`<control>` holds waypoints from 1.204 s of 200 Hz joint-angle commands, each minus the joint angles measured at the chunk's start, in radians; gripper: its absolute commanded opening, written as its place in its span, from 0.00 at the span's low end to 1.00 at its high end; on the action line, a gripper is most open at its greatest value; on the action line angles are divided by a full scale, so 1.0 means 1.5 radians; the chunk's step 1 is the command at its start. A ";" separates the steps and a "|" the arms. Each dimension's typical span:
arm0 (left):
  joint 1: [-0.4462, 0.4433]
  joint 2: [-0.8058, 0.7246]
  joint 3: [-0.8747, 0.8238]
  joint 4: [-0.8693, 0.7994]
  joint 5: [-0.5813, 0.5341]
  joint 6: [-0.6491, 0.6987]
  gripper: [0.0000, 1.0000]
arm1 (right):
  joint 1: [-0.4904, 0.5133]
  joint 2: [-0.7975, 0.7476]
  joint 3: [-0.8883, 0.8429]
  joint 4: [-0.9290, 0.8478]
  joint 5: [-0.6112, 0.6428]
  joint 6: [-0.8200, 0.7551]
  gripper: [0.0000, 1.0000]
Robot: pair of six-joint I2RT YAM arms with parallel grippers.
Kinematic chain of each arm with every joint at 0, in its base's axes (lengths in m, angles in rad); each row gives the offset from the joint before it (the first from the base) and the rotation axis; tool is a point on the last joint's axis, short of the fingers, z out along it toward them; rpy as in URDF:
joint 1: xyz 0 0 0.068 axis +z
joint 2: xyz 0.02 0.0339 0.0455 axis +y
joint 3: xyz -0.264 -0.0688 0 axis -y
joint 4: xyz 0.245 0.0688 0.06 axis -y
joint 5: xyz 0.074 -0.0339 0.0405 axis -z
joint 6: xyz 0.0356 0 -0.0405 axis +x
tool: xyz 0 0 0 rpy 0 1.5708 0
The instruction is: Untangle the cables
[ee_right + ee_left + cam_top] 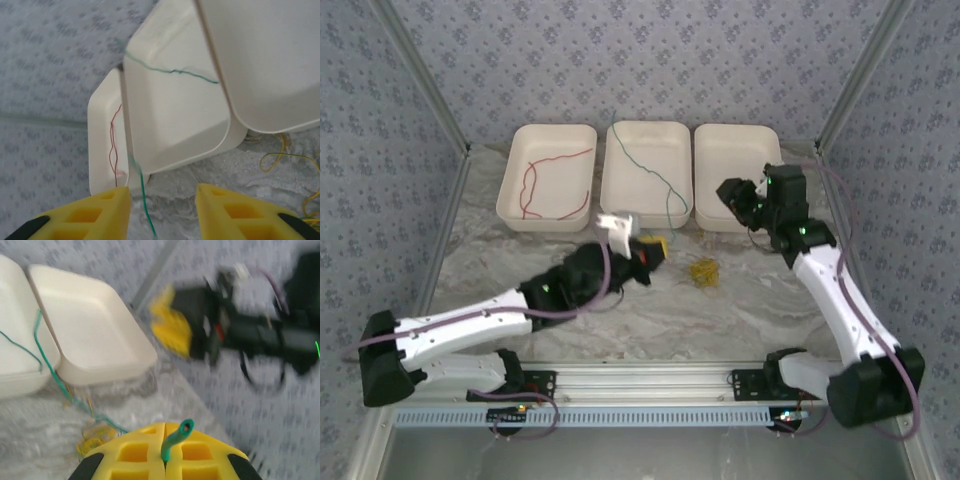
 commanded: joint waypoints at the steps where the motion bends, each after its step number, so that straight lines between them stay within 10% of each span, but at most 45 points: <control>1: 0.098 -0.007 0.126 -0.185 0.127 -0.101 0.00 | 0.083 -0.101 -0.088 0.099 0.059 -0.228 0.43; 52: 0.230 0.021 0.245 -0.350 0.285 -0.166 0.00 | 0.200 -0.202 -0.306 0.391 0.054 -0.530 0.60; 172: 0.226 0.031 0.213 -0.327 0.305 -0.197 0.00 | 0.412 -0.001 -0.171 0.444 0.247 -0.728 0.68; 211: 0.225 0.028 0.205 -0.324 0.303 -0.199 0.00 | 0.416 0.056 -0.111 0.420 0.237 -0.744 0.55; 241: 0.223 0.026 0.203 -0.322 0.302 -0.200 0.00 | 0.416 0.074 -0.089 0.405 0.241 -0.736 0.23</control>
